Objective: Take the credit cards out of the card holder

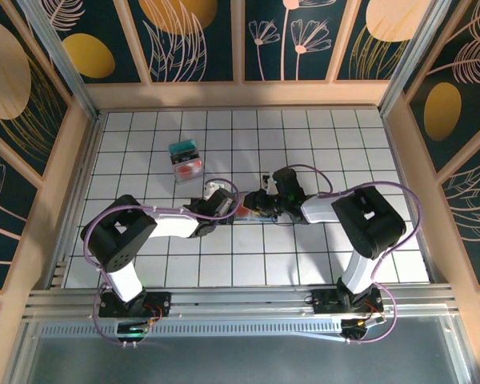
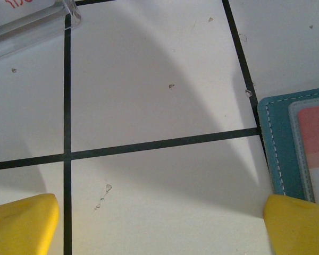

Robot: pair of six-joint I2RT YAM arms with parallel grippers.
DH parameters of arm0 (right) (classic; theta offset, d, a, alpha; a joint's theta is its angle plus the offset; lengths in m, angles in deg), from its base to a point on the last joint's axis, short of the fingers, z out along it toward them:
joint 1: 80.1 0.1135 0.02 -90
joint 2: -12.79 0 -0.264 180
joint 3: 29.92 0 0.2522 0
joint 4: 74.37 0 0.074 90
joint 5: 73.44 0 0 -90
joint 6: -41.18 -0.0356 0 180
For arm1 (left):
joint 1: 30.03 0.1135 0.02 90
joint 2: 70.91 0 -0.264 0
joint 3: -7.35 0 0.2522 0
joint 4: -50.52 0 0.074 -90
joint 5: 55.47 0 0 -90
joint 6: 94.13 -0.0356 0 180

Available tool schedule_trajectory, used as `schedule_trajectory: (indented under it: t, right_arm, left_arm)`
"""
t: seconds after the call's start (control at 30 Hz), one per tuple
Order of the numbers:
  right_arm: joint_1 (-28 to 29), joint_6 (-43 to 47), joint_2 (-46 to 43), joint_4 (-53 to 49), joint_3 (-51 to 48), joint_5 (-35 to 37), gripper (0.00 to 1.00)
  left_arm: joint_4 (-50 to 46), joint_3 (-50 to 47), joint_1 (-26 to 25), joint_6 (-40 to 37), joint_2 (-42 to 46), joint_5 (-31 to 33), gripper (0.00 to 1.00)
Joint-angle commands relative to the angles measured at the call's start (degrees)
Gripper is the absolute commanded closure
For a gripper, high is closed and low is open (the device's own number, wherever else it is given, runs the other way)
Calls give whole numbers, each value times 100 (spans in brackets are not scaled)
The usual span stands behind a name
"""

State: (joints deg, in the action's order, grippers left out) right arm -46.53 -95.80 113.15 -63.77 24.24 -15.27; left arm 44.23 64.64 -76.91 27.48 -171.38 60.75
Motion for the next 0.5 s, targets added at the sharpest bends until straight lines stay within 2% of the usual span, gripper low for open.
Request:
schedule_trajectory:
  t: [0.0, 0.27, 0.47]
  right_arm:
    - [91, -74, 33, 613, 17, -404, 69]
    - [-82, -302, -170, 1306, -304, -809, 73]
    - [-183, -321, -296, 1377, -449, -850, 74]
  left_arm:
    - [-166, 49, -59, -50, -125, -260, 1]
    - [-272, 51, -54, 3, -155, -168, 1]
    - [-346, 59, -59, 50, -177, -133, 1]
